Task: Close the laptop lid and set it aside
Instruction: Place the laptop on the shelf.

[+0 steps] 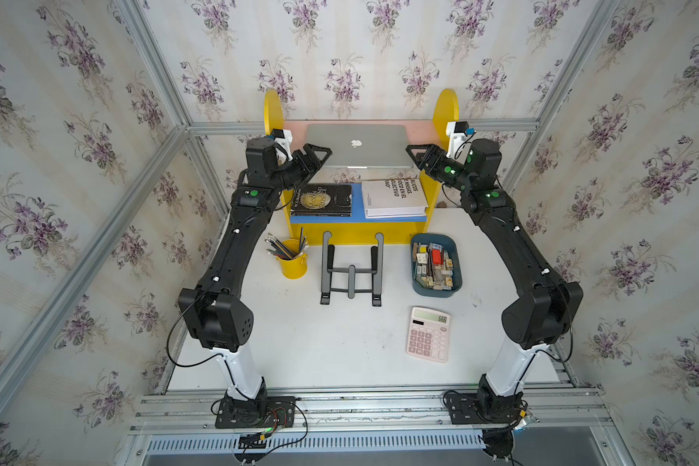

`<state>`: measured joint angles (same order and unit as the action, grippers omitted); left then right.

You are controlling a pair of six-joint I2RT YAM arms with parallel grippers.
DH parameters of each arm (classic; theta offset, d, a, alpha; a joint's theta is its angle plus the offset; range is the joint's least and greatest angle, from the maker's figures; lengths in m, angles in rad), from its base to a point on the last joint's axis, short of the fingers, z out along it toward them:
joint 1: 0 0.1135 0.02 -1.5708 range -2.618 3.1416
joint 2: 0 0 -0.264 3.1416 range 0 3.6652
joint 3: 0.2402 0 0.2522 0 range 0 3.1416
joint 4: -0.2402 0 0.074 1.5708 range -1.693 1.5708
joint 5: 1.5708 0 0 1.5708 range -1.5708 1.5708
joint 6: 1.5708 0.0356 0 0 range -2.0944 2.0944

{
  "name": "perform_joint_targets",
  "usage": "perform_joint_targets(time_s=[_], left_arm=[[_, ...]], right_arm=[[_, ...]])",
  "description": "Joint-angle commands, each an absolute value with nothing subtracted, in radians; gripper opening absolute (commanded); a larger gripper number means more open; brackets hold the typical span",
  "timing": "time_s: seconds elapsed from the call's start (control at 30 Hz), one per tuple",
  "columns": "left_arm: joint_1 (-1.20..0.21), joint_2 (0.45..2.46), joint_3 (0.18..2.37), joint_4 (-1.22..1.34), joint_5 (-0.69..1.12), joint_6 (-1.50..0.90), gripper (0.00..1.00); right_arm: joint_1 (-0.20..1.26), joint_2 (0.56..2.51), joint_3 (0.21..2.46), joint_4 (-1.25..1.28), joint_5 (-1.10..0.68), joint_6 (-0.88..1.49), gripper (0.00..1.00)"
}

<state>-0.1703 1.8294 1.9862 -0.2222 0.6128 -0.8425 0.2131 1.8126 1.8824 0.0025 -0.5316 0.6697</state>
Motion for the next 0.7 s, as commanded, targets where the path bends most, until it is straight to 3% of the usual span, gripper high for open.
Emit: perform_joint_targets(time_s=[0.0, 0.47, 0.67], left_arm=[[-0.16, 1.803, 1.962, -0.177, 0.643, -0.816, 0.87], [-0.147, 1.645, 1.776, -0.189, 0.649, -0.737, 0.79], [-0.147, 1.587, 1.717, -0.194, 0.654, -0.716, 0.66]], right_arm=[[0.203, 1.775, 1.829, 0.06, -0.535, 0.643, 0.68], [0.203, 1.638, 1.679, 0.037, -0.546, 0.529, 0.62], [0.219, 1.596, 1.639, 0.018, -0.559, 0.49, 0.55]])
